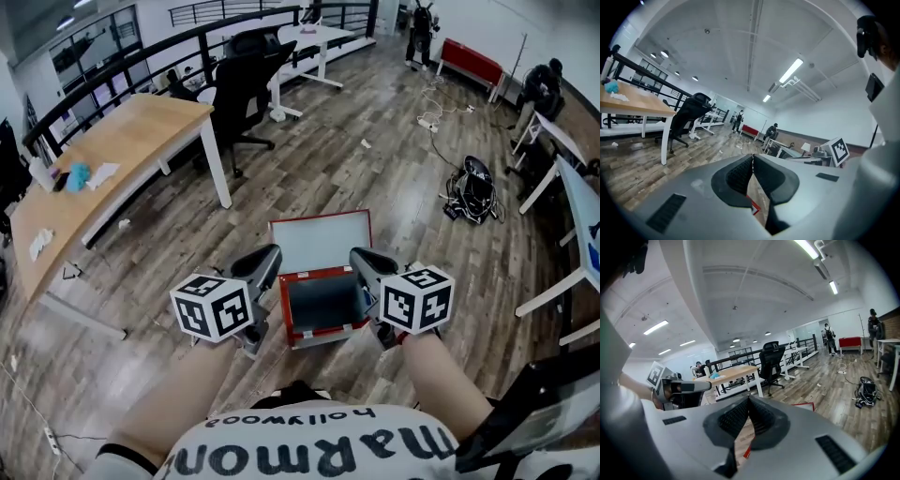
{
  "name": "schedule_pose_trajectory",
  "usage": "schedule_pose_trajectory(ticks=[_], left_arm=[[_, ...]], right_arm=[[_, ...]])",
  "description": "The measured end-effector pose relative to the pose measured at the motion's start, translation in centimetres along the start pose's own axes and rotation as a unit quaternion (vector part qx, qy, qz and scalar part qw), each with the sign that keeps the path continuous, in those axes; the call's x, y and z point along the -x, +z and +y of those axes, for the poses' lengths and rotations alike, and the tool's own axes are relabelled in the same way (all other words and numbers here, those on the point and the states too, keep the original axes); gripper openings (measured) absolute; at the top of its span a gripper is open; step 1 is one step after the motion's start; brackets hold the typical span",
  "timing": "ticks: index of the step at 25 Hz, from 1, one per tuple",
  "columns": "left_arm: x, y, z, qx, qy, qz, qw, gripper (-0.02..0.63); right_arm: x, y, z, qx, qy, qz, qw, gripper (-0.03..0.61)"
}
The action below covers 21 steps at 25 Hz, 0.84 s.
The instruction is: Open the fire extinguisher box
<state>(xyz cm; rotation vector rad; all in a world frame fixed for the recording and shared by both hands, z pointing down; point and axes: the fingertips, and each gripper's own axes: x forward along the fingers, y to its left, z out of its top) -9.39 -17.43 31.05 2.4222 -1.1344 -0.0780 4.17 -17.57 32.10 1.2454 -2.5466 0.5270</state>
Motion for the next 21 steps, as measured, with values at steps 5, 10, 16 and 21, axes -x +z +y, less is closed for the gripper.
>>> schedule_pose_trajectory(ticks=[5, 10, 16, 21], left_arm=[[0.0, 0.0, 0.5, -0.002, 0.003, 0.001, 1.0, 0.015], [-0.6, 0.6, 0.8, -0.005, 0.004, -0.001, 1.0, 0.015], [-1.7, 1.1, 1.5, -0.007, -0.003, 0.0, 1.0, 0.015], [-2.6, 1.7, 2.7, -0.007, -0.006, -0.001, 1.0, 0.015]], right_arm=[[-0.3, -0.3, -0.3, -0.001, -0.002, 0.006, 1.0, 0.009], [-0.7, -0.1, -0.6, 0.007, -0.004, 0.009, 1.0, 0.009], [-1.6, 0.3, -1.4, 0.009, -0.013, 0.011, 1.0, 0.009], [-2.8, 1.0, -2.0, 0.01, -0.017, 0.01, 1.0, 0.009]])
